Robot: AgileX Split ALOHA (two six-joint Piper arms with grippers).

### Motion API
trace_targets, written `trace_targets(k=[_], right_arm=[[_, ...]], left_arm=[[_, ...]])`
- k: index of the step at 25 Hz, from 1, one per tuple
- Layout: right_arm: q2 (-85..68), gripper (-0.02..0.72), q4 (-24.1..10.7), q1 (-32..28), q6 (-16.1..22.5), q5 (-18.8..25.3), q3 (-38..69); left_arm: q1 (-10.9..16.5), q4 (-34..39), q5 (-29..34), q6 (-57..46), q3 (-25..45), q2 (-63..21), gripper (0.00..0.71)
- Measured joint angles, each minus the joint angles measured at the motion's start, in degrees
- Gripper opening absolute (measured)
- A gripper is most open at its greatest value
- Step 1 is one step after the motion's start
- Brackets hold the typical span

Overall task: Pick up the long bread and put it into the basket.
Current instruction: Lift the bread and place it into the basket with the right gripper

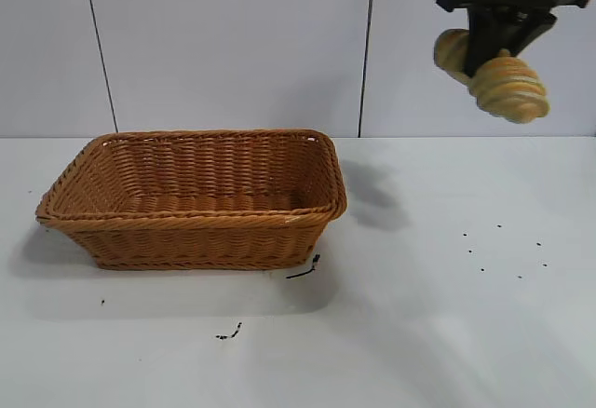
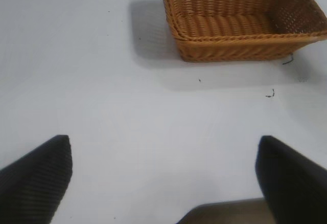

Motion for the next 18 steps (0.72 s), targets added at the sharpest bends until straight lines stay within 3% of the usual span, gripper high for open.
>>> trace_targets(k=[4,12,18], right_arm=[[2.2,0.16,-0.4,5.8,-7.1,-4.5,-1.1],[5.7,0.16,-0.9,15.3,-26.4,-17.3,-1.0],[12.2,0.16,-0.3,16.9,-35.9,-20.6,-1.0]], left_arm=[[0.0,0.0,0.0,0.0,0.0,0.0,0.698],[0.0,0.0,0.0,0.0,0.0,0.0,0.698],[0.0,0.0,0.0,0.0,0.0,0.0,0.698]])
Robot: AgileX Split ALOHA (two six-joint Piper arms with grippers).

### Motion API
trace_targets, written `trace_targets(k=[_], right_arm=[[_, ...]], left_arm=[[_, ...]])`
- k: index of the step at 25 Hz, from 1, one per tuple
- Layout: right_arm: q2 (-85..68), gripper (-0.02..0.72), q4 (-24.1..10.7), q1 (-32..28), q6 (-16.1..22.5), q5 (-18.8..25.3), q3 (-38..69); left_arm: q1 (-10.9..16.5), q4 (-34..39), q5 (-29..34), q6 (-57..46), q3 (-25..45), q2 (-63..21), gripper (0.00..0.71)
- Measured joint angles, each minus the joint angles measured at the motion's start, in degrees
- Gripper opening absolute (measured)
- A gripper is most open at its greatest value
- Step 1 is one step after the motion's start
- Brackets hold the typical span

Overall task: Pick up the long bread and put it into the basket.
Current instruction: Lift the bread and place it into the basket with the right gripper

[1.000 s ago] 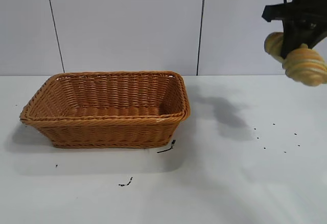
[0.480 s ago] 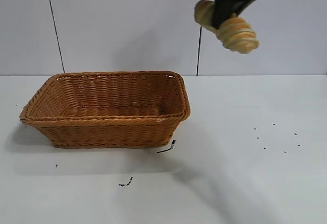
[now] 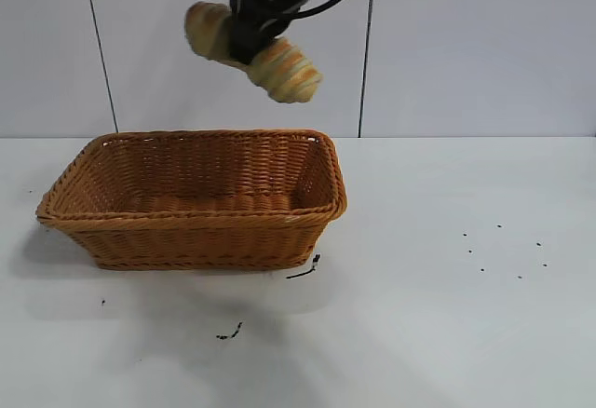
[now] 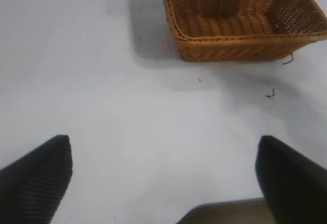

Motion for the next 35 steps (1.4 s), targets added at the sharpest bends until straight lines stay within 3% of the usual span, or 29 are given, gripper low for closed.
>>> trace_targets(k=[4,9,12,17,20,27,31,35], right_arm=[[5.2,0.16,0.5,0.0,-3.0,-1.6,0.1],[8.8,0.172,1.8,0.0,-3.6,-3.3,0.1],[9.0,0.263,4.1,0.0,-3.6,-3.9,0.1],[9.0,0.542,5.5,0.0,-3.6,-4.1,0.1],[8.9,0.589,5.6,0.0,-3.6,-4.2,0.1],[4.9,0.603,5.7,0.0,-3.6,-3.2,0.0],[0.2,0.603,5.7,0.0,0.6,-2.0,0.0],[-4.2,0.659,6.2,-0.3,12.7,-2.0,0.0]], left_arm=[[0.0,0.0,0.0,0.0,0.0,0.0,0.698],[0.0,0.0,0.0,0.0,0.0,0.0,0.698],[0.0,0.0,0.0,0.0,0.0,0.0,0.698],[0.0,0.0,0.0,0.0,0.0,0.0,0.698],[0.0,0.0,0.0,0.0,0.0,0.0,0.698],[0.0,0.0,0.0,0.0,0.0,0.0,0.698],[0.0,0.0,0.0,0.0,0.0,0.0,0.698],[0.0,0.0,0.0,0.0,0.0,0.0,0.698]])
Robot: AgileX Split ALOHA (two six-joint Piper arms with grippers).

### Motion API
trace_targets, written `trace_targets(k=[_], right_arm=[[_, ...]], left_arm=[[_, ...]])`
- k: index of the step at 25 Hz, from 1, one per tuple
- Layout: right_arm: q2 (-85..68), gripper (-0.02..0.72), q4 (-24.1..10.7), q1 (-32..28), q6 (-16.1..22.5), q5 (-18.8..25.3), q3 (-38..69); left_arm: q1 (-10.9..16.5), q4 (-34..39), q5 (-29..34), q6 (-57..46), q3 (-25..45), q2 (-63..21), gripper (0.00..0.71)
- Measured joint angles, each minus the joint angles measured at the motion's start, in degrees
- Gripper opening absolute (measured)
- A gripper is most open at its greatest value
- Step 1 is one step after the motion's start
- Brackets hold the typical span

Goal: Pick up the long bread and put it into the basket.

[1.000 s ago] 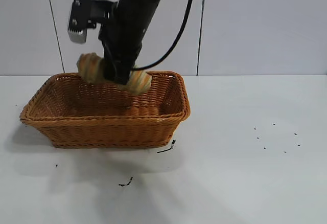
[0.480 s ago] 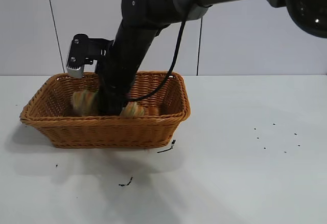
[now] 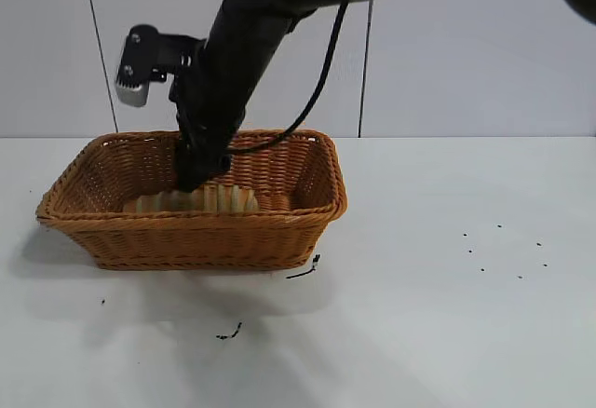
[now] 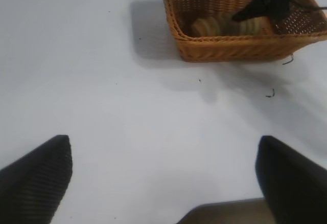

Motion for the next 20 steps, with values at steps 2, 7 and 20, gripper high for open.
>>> trace_targets(k=[2,7,20], right_arm=[[-1.4,0.679,-0.7,-0.3,4.9,0.2,0.0],[-3.5,0.689,-1.9,-1.7,24.4,1.6,0.0],[-3.8,0.694,-6.4,-17.0,43.9,7.2,0.0]], left_arm=[[0.0,0.0,0.0,0.0,0.0,0.0,0.698],[0.0,0.0,0.0,0.0,0.0,0.0,0.698],[0.0,0.0,0.0,0.0,0.0,0.0,0.698]])
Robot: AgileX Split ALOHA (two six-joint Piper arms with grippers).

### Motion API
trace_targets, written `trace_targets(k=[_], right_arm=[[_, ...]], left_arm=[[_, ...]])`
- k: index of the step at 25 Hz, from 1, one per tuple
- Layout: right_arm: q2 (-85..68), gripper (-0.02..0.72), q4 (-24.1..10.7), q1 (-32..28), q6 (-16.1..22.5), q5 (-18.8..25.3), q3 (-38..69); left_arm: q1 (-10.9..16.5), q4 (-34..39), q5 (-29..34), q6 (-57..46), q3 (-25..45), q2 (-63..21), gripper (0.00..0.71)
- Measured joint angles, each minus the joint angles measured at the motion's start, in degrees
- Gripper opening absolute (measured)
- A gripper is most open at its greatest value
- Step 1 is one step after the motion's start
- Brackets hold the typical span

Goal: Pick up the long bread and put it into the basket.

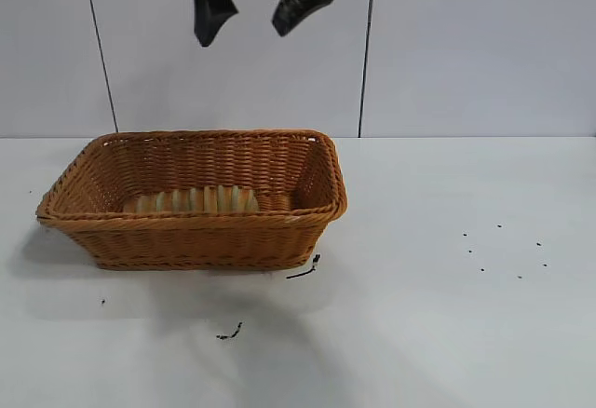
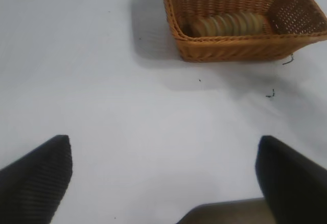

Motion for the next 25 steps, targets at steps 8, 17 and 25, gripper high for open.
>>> trace_targets(k=[8,17,25], right_arm=[[-0.3,0.694,-0.4,-11.1,-0.2,3.8,0.0],[-2.1,0.694,-1.3,-14.0,-0.4,11.6,0.0],[-4.9,0.694,-2.2,-14.0,4.3,16.2,3.1]], left_arm=[[0.0,0.0,0.0,0.0,0.0,0.0,0.698],[0.0,0.0,0.0,0.0,0.0,0.0,0.698],[0.0,0.0,0.0,0.0,0.0,0.0,0.698]])
